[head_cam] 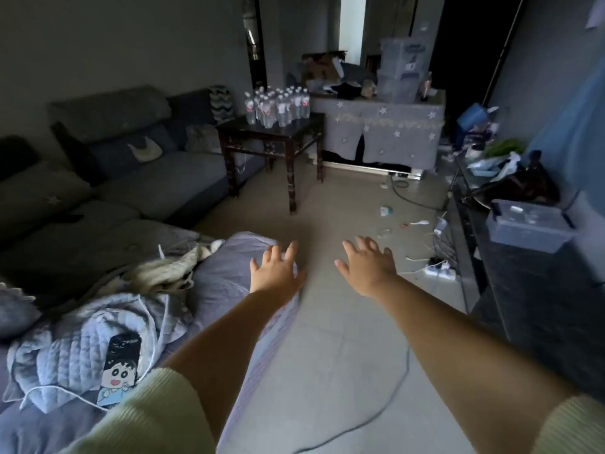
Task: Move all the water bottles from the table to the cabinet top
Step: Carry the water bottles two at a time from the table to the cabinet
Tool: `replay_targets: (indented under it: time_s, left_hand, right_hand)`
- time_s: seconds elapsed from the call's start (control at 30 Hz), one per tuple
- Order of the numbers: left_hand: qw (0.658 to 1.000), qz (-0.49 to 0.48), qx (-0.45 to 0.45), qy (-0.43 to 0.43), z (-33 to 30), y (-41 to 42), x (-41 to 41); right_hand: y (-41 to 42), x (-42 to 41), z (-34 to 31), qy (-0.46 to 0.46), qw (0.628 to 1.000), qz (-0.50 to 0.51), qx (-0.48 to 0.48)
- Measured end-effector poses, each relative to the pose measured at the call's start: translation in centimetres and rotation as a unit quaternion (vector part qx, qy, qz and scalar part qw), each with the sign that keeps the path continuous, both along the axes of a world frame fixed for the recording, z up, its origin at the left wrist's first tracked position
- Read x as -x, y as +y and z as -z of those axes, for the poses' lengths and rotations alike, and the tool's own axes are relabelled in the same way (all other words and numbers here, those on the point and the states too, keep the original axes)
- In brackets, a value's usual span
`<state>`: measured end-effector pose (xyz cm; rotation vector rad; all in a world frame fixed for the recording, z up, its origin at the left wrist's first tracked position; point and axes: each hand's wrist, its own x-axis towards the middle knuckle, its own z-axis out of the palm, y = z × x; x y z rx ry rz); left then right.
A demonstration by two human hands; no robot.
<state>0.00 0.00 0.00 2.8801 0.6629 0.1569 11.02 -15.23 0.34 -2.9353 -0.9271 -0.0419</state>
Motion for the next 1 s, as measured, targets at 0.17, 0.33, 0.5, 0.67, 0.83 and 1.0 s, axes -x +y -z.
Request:
replay_targets:
  time_s: [0.17, 0.33, 0.5, 0.67, 0.83, 1.0]
  left_hand:
    - [0.999, 0.013, 0.024, 0.032, 1.7, -0.3, -2.1]
    - [0.998, 0.02, 0.018, 0.049, 2.7, 0.8, -6.8]
    - [0.999, 0.008, 0.021, 0.049, 3.8, 2.2, -14.5]
    - [0.998, -0.028, 0.019, 0.052, 4.3, 3.1, -24.0]
    - [0.996, -0.056, 0.055, 0.038, 3.6, 3.5, -33.4]
    - [0.995, -0.082, 0.059, 0.023, 3.0, 7.3, -39.9]
  right_hand:
    - [-1.1, -2.0, 2.4, 0.016, 0.999, 0.017, 0.025]
    - [-1.3, -6.8, 3.5, 0.028, 0.999, 0.027, 0.027]
    - [-0.4, -14.7, 3.9, 0.032, 0.999, 0.015, 0.033]
    - [0.7, -24.6, 3.0, 0.03, 0.999, -0.013, 0.034]
    - [2.7, -34.4, 1.8, 0.031, 0.998, -0.032, 0.041]
    - [6.4, -42.0, 1.9, 0.035, 0.998, -0.044, 0.043]
